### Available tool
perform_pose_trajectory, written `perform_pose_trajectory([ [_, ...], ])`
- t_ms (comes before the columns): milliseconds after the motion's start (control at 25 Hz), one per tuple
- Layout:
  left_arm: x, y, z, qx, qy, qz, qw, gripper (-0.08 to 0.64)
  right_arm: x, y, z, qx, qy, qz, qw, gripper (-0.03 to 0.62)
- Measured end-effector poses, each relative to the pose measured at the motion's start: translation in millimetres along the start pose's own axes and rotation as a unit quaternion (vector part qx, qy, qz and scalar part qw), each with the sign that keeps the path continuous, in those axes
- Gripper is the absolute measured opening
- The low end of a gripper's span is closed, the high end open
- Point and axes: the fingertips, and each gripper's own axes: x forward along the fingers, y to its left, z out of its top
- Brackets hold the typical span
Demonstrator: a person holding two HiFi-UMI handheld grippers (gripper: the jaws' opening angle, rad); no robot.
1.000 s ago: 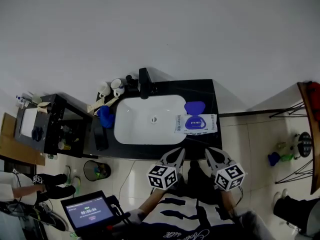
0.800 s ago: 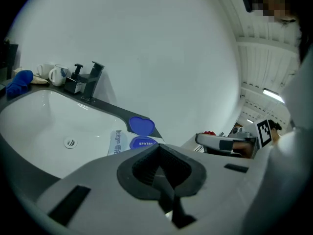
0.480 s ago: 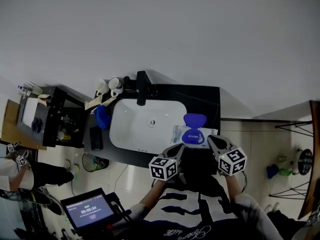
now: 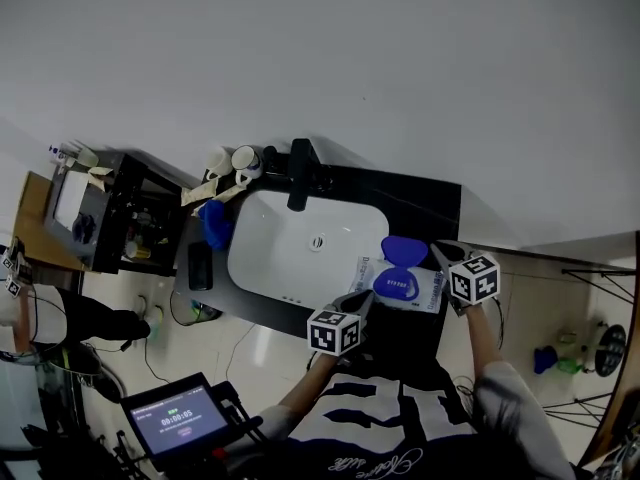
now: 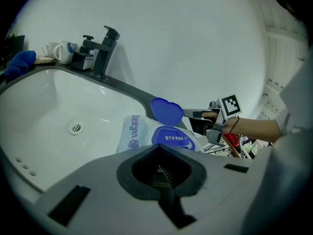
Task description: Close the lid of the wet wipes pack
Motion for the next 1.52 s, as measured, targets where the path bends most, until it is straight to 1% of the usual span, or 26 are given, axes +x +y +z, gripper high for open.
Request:
perform_pose_trajectory([
  [120,4,-2,0,0.002,0.01,-0.003,0.9999,-0.002,9,-8,-7,0.006,0.021,0.004,1.0,-0.003],
  [200,6,-5,-3,0.006,0.018,-0.004,0.9998,-0.002,9,-5,-9,0.007,0.024,0.016,1.0,-0.002],
  [360,7,-9,-8,0.014,0.031,0.0,0.9994,-0.002,-2,15,-3,-0.001,0.006,0.043,0.999,-0.002],
  [520,7,-11,-7,0.011,0.032,0.002,0.9994,-0.002,-22,36,1,-0.017,-0.009,0.058,0.998,-0.002],
  [640,7,-12,-8,0.011,0.033,0.0,0.9994,-0.002,-35,56,-4,-0.021,-0.013,0.068,0.997,-0.002],
  [720,8,-13,-9,0.014,0.033,-0.004,0.9994,-0.002,-40,68,-12,-0.029,-0.004,0.072,0.997,-0.002],
  [880,8,-13,-10,0.02,0.033,-0.009,0.9992,-0.002,-40,92,-33,-0.055,0.033,0.084,0.994,-0.002],
  [960,8,-13,-12,0.023,0.037,-0.009,0.999,-0.002,-37,101,-43,-0.061,0.047,0.088,0.993,-0.002],
  [1080,8,-9,-16,0.027,0.042,-0.009,0.9987,-0.002,-28,110,-53,-0.061,0.059,0.084,0.993,-0.002],
  [1200,6,-5,-16,0.03,0.04,-0.009,0.9987,-0.002,-18,111,-62,-0.063,0.074,0.071,0.993,-0.002],
  [1400,5,-3,-16,0.035,0.03,-0.017,0.9988,-0.002,-7,107,-77,-0.101,0.107,0.038,0.988,-0.002],
  [1520,-9,-6,-10,0.038,0.032,-0.026,0.9984,-0.002,-7,116,-70,-0.115,0.107,0.022,0.987,-0.002],
])
